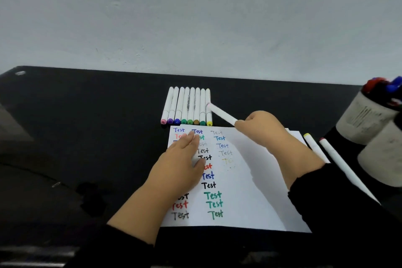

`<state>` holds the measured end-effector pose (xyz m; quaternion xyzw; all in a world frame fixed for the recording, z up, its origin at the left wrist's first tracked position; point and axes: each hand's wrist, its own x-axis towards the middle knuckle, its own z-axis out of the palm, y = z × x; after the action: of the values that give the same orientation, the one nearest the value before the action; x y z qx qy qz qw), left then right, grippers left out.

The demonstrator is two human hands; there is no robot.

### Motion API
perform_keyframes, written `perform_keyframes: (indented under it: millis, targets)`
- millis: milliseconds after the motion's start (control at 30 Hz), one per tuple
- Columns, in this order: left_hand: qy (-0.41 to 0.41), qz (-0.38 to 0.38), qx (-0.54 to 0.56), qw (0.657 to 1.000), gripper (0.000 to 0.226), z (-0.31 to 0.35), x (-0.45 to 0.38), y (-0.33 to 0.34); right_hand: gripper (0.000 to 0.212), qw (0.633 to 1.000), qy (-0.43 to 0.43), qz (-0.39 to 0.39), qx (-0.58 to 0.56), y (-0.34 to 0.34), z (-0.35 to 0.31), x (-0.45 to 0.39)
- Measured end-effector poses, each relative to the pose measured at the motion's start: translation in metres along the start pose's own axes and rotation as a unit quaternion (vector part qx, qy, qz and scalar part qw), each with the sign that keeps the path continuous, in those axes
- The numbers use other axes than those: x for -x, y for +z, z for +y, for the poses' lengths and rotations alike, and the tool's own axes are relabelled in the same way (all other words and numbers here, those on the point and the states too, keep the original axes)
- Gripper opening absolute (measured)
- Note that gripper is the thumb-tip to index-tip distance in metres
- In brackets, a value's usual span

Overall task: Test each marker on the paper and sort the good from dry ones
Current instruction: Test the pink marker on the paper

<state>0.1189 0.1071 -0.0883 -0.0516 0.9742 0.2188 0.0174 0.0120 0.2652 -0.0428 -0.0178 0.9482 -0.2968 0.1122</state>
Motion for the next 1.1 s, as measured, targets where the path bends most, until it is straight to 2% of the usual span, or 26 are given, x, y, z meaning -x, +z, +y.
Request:
perform_keyframes:
  millis: [167,333,467,600,767,833,967,1100]
  targets:
    - [0.014,0.076,0.020,0.997,0.070,0.004,0.009,0.000,0.012,0.996,-0.012,-0.043,-0.081,-0.002,0.014,0.045]
    - [0.034,0.089,0.019,0.995,0.058,0.009,0.022,0.001,0.021,0.976,-0.010,-0.066,-0.207,-0.009,0.025,0.067]
    - [0.040,0.086,0.027,0.995,0.045,0.012,0.026,0.001,0.021,0.934,0.018,-0.069,-0.349,-0.006,0.034,0.073]
    - [0.011,0.065,0.052,0.996,0.046,0.013,0.027,0.001,0.012,0.879,0.069,-0.043,-0.469,0.002,0.040,0.074]
    - [-0.020,0.042,0.038,0.998,0.044,0.016,0.025,-0.003,0.013,0.826,0.097,-0.015,-0.556,0.016,0.033,0.073]
    - [-0.026,0.041,0.044,0.998,0.041,0.020,0.026,-0.005,0.019,0.830,0.093,-0.022,-0.549,0.023,0.028,0.075]
    - [0.002,0.050,0.058,0.997,0.033,0.027,0.029,-0.005,0.030,0.869,0.067,-0.046,-0.489,0.036,0.017,0.080]
    - [-0.012,0.028,0.065,0.997,0.046,0.029,0.028,-0.005,0.032,0.882,0.037,-0.041,-0.468,0.042,0.013,0.079]
